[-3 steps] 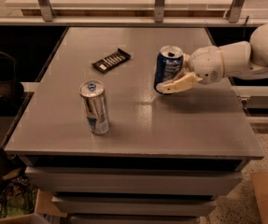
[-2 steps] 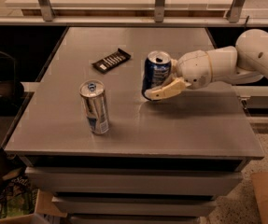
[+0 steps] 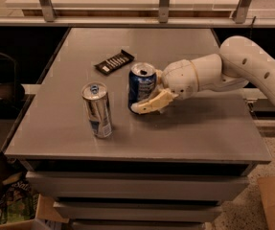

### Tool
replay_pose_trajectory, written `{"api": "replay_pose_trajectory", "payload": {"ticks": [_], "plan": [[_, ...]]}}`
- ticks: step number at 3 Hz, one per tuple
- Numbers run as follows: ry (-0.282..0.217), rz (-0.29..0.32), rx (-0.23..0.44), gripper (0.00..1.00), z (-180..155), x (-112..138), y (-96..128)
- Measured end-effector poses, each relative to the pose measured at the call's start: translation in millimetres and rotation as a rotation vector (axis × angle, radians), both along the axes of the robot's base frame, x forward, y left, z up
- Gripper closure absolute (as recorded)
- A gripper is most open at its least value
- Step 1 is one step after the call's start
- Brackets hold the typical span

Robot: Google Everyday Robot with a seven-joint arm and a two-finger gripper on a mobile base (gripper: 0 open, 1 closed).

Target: Move pepsi can near redbull can

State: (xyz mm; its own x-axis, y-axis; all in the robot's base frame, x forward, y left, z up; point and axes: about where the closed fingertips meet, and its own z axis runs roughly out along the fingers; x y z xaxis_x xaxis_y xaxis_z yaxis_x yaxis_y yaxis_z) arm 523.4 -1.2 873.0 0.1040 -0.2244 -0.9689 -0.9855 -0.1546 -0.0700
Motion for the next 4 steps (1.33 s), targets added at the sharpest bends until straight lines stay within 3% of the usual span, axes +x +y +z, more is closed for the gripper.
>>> {"api": "replay_pose_trajectory", "payload": {"ticks": [2, 4], "plan": [[0.007, 0.053, -0.023, 1.0, -5.4, -14.3, 18.9], [0.0, 0.074, -0.038, 0.59, -5.3, -20.7, 26.6]]}}
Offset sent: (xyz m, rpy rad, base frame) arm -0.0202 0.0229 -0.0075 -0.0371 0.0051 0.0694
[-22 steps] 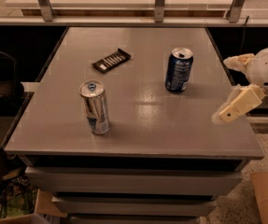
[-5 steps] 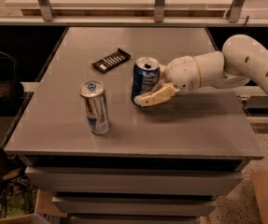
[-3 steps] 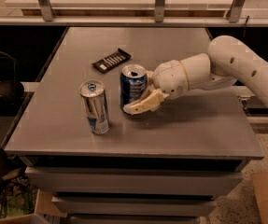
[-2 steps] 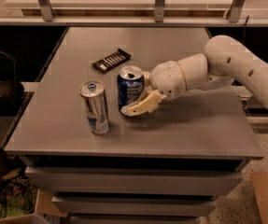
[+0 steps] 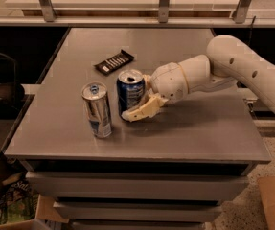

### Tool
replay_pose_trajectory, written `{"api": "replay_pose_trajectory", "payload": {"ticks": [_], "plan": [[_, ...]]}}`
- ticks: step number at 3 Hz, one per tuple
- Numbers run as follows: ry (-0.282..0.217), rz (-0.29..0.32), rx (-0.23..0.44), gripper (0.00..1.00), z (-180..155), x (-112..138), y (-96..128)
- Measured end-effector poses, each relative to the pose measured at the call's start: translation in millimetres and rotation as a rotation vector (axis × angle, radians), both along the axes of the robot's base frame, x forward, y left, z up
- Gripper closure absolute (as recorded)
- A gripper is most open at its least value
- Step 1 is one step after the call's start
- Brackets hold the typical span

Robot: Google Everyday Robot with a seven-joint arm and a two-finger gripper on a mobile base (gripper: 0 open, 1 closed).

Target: Move pepsi can near redbull can

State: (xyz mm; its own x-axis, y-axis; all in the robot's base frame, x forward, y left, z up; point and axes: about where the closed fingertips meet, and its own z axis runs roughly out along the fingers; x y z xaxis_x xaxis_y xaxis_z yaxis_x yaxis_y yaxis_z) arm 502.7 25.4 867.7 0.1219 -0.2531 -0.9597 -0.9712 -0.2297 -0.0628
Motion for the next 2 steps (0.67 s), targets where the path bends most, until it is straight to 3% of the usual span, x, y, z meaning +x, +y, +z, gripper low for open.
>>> {"api": "replay_pose_trajectory", "payload": {"ticks": [2], "plan": [[-0.002, 0.011, 0.003, 0.13, -0.5, -2.9, 3.3]]}}
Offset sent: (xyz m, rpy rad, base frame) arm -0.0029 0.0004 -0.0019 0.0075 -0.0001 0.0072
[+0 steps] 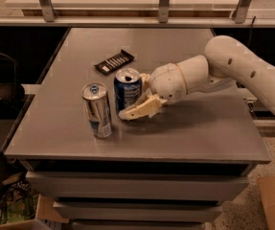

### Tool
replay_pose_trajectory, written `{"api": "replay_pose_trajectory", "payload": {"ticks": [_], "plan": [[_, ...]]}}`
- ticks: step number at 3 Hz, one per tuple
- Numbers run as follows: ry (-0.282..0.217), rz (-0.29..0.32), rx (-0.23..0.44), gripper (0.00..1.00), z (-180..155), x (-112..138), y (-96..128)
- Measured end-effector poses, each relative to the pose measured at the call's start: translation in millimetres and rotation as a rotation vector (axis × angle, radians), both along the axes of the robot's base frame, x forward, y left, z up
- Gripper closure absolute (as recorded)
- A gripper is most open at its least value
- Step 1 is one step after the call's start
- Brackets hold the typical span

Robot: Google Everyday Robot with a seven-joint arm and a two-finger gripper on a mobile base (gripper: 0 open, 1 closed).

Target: Move pepsi can near redbull can

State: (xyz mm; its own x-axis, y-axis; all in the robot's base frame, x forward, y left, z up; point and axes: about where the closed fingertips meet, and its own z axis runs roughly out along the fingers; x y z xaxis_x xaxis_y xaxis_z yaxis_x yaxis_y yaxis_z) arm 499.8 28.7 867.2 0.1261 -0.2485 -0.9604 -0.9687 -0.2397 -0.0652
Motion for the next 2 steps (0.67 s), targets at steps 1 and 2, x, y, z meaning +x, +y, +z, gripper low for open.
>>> {"api": "replay_pose_trajectory", "payload": {"ticks": [1, 2], "plan": [[0.002, 0.004, 0.005, 0.0, -0.5, -1.0, 0.5], [0.008, 0.017, 0.007, 0.0, -0.4, -0.8, 0.0]]}}
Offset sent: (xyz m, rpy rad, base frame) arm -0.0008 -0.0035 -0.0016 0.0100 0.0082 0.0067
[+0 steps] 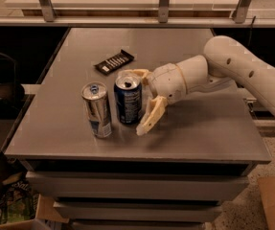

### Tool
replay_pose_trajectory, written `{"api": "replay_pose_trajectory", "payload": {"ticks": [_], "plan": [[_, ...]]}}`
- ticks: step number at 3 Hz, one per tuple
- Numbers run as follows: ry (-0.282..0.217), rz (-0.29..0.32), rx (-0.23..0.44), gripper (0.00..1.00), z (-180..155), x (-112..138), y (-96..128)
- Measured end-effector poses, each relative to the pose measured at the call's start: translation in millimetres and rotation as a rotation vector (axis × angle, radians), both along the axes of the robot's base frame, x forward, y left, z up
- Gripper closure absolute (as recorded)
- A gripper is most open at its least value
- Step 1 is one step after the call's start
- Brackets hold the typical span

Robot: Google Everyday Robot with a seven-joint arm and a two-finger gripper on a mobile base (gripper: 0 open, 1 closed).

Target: Move pepsi can near redbull can

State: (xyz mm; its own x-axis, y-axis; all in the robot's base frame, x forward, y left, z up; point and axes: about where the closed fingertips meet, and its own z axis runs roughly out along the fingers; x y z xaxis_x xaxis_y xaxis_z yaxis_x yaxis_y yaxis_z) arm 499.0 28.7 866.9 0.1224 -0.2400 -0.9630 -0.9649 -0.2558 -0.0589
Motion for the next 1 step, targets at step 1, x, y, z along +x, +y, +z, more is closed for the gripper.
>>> {"api": "replay_pose_trajectory", "payload": {"ticks": [1], "plan": [[0.001, 0.002, 0.0, 0.0, 0.0, 0.0, -0.1]]}}
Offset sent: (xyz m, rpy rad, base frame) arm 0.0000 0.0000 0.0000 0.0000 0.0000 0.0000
